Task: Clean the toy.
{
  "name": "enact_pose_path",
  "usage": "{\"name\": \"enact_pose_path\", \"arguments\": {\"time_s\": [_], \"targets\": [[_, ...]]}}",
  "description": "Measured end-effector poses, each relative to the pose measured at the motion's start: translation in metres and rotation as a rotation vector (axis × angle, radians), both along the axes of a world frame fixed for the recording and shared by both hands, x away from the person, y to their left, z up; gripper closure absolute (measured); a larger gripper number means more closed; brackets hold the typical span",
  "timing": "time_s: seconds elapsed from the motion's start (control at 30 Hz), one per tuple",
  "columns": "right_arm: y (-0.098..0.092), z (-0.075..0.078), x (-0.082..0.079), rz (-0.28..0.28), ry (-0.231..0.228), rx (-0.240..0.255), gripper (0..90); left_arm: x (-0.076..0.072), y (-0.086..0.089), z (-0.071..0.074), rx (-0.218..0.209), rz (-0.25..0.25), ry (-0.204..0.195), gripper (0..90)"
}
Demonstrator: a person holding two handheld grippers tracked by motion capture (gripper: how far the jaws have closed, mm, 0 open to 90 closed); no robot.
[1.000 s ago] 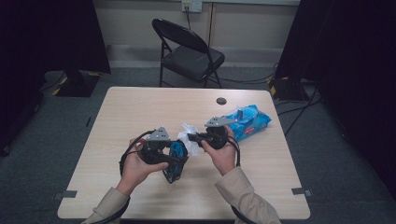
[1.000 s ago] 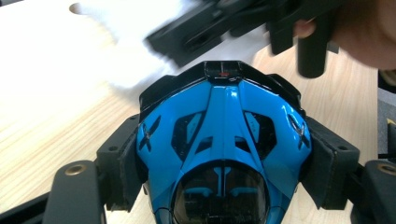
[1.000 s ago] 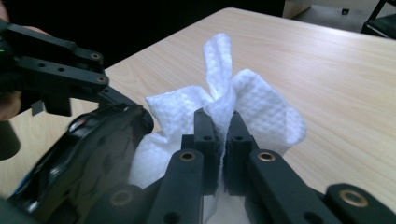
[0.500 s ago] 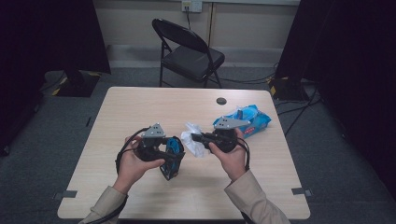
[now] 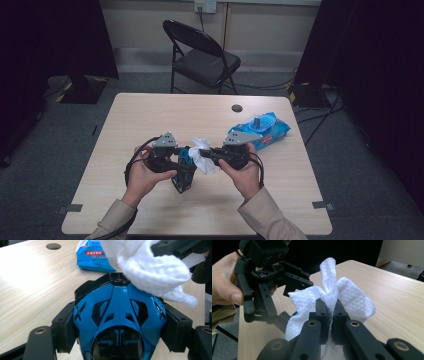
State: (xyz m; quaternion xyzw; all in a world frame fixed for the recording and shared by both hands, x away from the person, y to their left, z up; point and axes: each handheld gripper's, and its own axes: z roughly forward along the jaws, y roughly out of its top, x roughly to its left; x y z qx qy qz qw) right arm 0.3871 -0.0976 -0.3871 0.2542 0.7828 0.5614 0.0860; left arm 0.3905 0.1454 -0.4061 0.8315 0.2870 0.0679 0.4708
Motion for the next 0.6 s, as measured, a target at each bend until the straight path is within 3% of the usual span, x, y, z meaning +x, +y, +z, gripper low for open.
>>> {"name": "enact_pose_path", "arguments": {"time_s": [0.27,0.6], "targets": [[0.013,0.0,0.006,-0.006,0.002,-0.027,86.9,-0.002,-0.004,-0.001,0.001,-0.014,-0.002,26.0],[0.023,-0.005,0.025,-0.009,0.039,-0.067,87.0,-0.004,-0.009,-0.003,0.002,-0.032,0.004,26.0]]}}
